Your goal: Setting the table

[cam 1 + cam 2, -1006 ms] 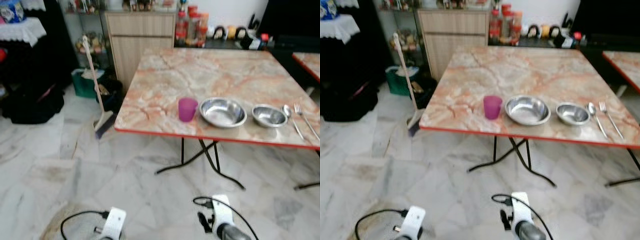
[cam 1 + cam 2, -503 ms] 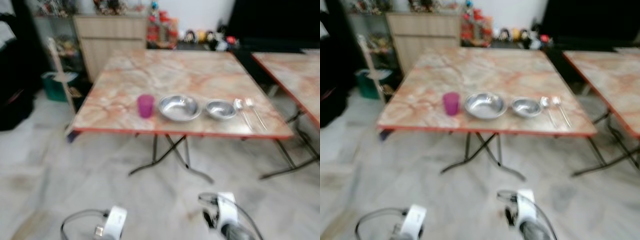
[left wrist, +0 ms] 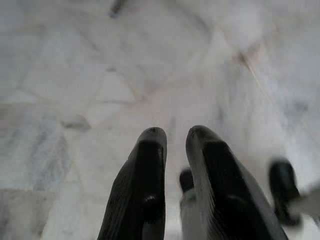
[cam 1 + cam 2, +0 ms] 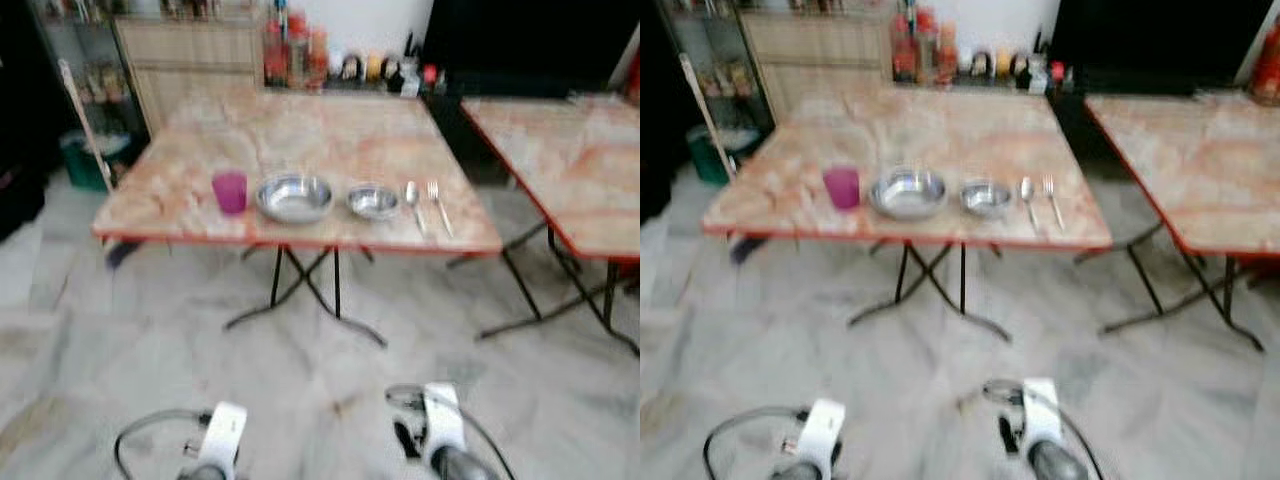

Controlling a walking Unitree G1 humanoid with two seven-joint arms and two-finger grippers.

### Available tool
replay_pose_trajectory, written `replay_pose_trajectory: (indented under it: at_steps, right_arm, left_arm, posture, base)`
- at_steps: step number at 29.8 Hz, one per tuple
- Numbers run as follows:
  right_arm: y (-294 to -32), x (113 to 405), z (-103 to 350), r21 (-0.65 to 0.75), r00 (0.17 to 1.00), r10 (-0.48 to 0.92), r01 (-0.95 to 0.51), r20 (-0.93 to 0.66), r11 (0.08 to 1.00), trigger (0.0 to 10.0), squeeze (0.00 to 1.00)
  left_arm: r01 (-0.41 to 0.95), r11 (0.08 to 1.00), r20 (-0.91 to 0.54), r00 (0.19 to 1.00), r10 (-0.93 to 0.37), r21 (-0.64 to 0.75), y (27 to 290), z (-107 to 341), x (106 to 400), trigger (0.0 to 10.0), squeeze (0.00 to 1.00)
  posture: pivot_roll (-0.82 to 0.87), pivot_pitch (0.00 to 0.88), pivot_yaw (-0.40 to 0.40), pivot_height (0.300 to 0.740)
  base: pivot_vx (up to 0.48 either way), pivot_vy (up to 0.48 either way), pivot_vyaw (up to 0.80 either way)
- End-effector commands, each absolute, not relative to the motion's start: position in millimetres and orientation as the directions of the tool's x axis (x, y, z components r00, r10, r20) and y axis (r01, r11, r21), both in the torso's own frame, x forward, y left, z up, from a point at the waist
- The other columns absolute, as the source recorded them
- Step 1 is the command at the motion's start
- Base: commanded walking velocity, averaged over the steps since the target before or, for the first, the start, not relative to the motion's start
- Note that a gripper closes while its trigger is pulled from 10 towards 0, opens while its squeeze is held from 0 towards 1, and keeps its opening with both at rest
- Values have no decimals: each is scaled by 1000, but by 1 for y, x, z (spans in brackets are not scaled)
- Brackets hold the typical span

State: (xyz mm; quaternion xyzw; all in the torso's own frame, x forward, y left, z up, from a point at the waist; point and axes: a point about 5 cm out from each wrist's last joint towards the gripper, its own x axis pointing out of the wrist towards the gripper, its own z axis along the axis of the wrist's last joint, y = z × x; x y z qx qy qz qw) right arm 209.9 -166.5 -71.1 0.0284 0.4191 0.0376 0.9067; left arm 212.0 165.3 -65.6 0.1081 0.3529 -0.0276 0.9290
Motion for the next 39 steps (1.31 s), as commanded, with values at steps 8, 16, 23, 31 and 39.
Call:
replay_pose_trajectory:
  at_steps: [8,16,23,31,39]
  right_arm:
    - [-173,209,-71,65,647,75,-39,-759,997,10000,0]
    - [-167,212,-70,75,649,94,-57,-755,996,10000,0]
    - [-166,213,-69,69,649,95,-65,-755,995,10000,0]
    - [-169,212,-70,63,644,87,-61,-760,996,10000,0]
    - [-169,213,-70,65,650,80,-47,-756,997,10000,0]
  left_arm:
    - [-118,986,-309,939,150,119,182,-7,270,10000,0]
    - [-84,996,-88,992,87,37,157,37,299,10000,1000]
    - [-22,1000,21,1000,22,4,136,68,319,10000,1000]
    - [24,999,39,999,-22,-34,123,82,330,10000,1000]
    - [44,998,46,998,-42,-39,119,88,331,10000,0]
  posture:
    - [37,0,-53,732]
    - [52,0,-58,732]
    - [47,0,-59,732]
    - [44,0,-58,732]
    - [39,0,-52,732]
  base:
    - [0,0,0]
    - [0,0,0]
    - [0,0,0]
    - [0,0,0]
    - [0,0,0]
